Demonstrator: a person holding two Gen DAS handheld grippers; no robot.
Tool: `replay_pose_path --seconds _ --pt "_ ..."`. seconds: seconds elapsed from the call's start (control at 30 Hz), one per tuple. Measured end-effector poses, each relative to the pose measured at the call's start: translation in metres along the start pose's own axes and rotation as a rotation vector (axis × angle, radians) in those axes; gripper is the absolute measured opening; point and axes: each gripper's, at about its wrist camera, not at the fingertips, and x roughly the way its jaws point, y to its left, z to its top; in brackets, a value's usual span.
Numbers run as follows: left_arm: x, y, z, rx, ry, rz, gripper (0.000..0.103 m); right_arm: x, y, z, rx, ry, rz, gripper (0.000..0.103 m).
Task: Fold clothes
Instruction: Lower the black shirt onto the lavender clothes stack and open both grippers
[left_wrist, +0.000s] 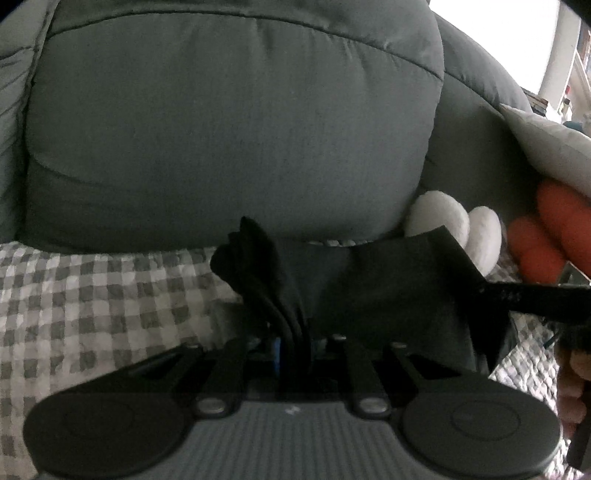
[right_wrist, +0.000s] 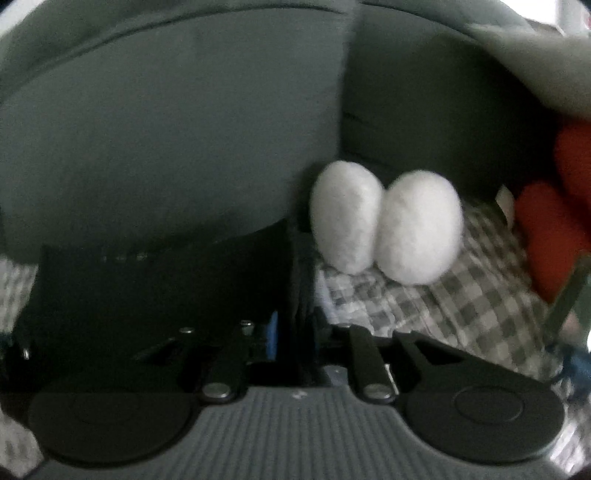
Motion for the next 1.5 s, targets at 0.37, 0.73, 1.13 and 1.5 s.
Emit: replay_pose_path --seconds 0.37,0.73,1.13,1.5 --pt "-0.040 0.037 0.017 -0.037 -0.101 0.058 0.026 -0.040 -0.026 -0.009 0.166 -0.091 -0.080 0.038" --pt "-0.013 -0.001 0.018 0.065 -0.070 -0.033 0.026 -0.041 0.046 -0.008 0.057 -0.100 0.067 0.036" --pt "0.023 -0.002 -0.001 0.073 -0.005 0.003 0.026 -0.013 0.042 -0.030 0.084 -0.025 0.055 0.033" --pt "0.011 -0.004 0.000 0.091 -0.009 0.034 0.027 -0.019 0.043 -0.031 0.077 -0.038 0.050 0.033"
